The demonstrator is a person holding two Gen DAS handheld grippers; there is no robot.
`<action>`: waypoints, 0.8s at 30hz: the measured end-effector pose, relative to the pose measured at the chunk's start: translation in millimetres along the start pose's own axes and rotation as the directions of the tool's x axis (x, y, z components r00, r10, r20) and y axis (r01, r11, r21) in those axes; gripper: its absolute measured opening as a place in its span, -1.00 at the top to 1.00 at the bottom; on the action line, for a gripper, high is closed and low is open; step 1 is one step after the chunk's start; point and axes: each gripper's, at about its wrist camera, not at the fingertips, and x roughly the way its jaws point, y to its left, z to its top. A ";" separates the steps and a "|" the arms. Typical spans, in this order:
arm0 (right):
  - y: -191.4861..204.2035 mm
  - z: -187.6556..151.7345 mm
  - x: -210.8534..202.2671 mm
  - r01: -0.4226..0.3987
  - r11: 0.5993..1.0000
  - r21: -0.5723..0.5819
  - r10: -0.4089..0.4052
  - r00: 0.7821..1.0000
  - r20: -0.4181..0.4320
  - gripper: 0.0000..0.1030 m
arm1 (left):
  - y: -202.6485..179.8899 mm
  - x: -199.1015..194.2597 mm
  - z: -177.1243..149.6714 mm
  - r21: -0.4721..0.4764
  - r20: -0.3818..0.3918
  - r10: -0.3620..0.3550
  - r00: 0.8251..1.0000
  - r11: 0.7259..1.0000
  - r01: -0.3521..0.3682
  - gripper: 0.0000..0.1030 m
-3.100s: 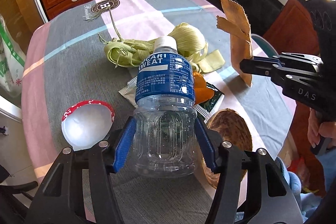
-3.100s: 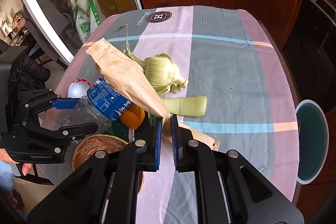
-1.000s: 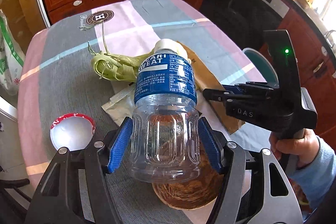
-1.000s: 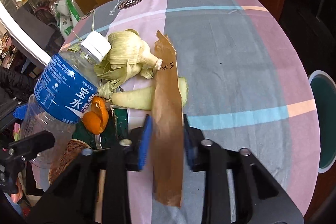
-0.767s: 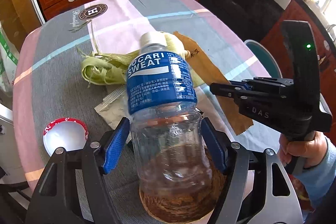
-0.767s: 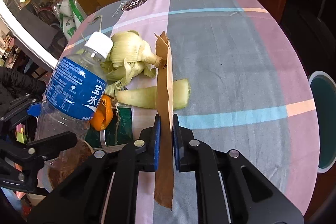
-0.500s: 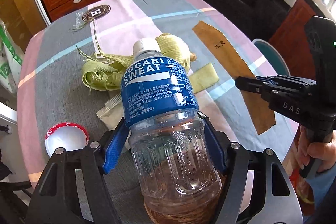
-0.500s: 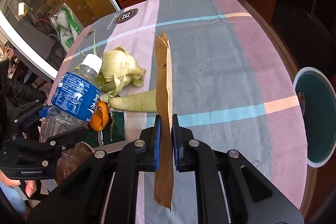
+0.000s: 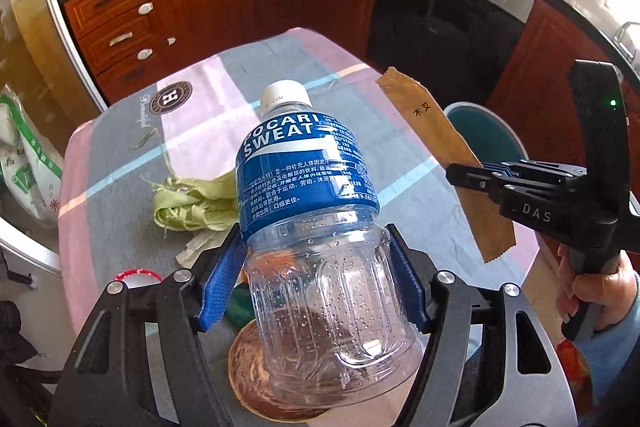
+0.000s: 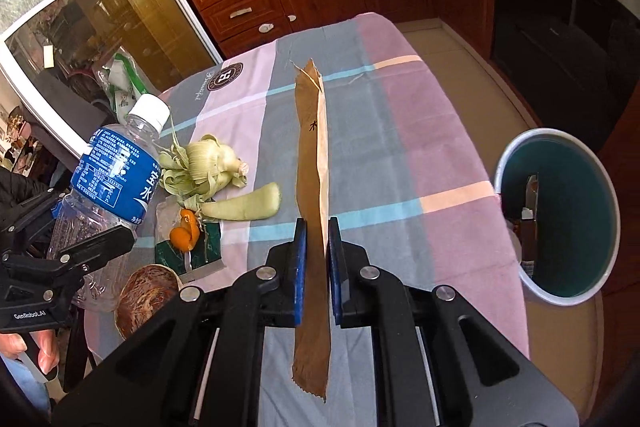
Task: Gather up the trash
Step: 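Lift the bottle and paper strip and carry both over the teal bin, then open both grippers to drop the bottle and strip into the bin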
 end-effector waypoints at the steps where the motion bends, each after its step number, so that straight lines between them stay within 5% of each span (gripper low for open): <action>1: -7.7 -0.8 -6.6 0.005 1.000 0.011 -0.006 1.000 0.011 0.81 | -9.5 0.1 5.3 0.015 0.002 -0.010 1.000 1.000 0.010 -0.35; 14: -155.2 -18.6 -68.0 0.137 0.965 0.226 -0.154 0.986 0.060 0.81 | -165.5 72.9 74.0 0.188 -0.091 -0.168 0.982 0.965 0.183 -0.35; 24: -247.1 -33.3 -53.0 0.215 0.908 0.361 -0.205 0.977 -0.066 0.80 | -258.8 164.8 96.6 0.235 -0.254 -0.236 0.938 0.925 0.297 -0.35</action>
